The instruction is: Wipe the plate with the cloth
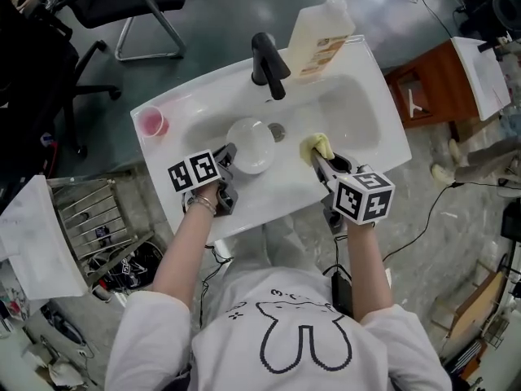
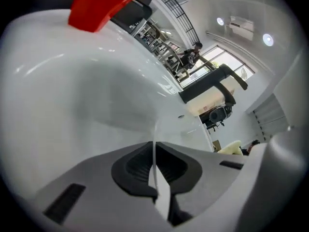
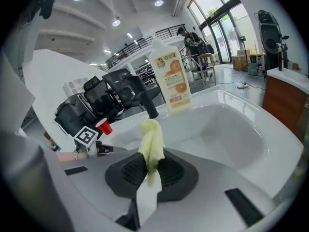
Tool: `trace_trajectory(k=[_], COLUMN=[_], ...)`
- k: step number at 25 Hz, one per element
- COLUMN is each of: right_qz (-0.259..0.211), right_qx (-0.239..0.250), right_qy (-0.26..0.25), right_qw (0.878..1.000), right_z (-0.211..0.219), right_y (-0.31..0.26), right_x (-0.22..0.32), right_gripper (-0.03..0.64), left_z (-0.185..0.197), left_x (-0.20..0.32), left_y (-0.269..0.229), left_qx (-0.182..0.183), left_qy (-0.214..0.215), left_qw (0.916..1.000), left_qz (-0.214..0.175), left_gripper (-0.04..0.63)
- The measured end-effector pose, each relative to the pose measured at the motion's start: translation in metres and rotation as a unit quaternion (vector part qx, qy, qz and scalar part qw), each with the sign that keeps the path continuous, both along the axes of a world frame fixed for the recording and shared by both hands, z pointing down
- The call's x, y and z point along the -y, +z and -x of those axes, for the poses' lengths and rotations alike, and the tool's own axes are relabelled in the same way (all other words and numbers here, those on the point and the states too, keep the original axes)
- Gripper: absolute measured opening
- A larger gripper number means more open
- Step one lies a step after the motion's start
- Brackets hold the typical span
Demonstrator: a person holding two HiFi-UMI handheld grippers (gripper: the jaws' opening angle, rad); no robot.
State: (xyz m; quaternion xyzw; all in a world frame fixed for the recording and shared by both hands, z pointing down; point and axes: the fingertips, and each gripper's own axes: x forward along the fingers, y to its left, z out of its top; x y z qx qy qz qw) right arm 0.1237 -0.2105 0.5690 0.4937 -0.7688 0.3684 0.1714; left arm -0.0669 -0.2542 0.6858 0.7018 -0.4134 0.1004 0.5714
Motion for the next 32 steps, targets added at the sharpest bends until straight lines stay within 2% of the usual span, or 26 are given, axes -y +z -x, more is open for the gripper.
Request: trace_trajectory(k=[5, 7, 13, 17, 20, 25, 32], right_qz=[0.01, 0.011, 0.013, 0.015, 0.016, 0.014, -0.027], right_qx=[0.01, 0.014, 0.018, 0.022, 0.022, 0.02, 0.021], right_qy=[0.013, 0.017, 0.012, 0.012, 0.006, 0.005, 0.016], right_qw=[1.0, 1.0, 1.0, 1.0, 1.0, 1.0, 0.999], right_z=[0.0, -0.001, 0.0, -0.002, -0.001, -0.003, -0.011], right_y=[0.008, 0.009, 0.01, 0.012, 0.012, 0.007, -0.025], right_x=[-0.002, 0.0, 0.004, 0.005, 0.004, 0.004, 0.018], right_gripper=[0.049, 0.049, 0.049, 0.049, 0.049, 0.049, 0.049], left_z=[-0.007, -0.006, 0.001, 0.003, 0.003, 0.004, 0.011], left_x=[-0.002, -0.001, -0.007, -0.008, -0.008, -0.011, -0.005], left_y=[0.017, 0.023, 0.042, 0.053, 0.057, 0.057, 0.013], left_qx=[-0.001, 0.013, 0.097, 0.177, 0.213, 0.233, 0.226], left_qy=[0.001, -0.002, 0.017, 0.045, 0.058, 0.069, 0.056], left_qw=[0.9998, 0.9996, 0.9945, 0.9828, 0.975, 0.9694, 0.9724], left_qz=[0.021, 0.027, 0.034, 0.029, 0.027, 0.033, -0.003], left_gripper=[0.02, 0.021, 0.055, 0.094, 0.107, 0.118, 0.141])
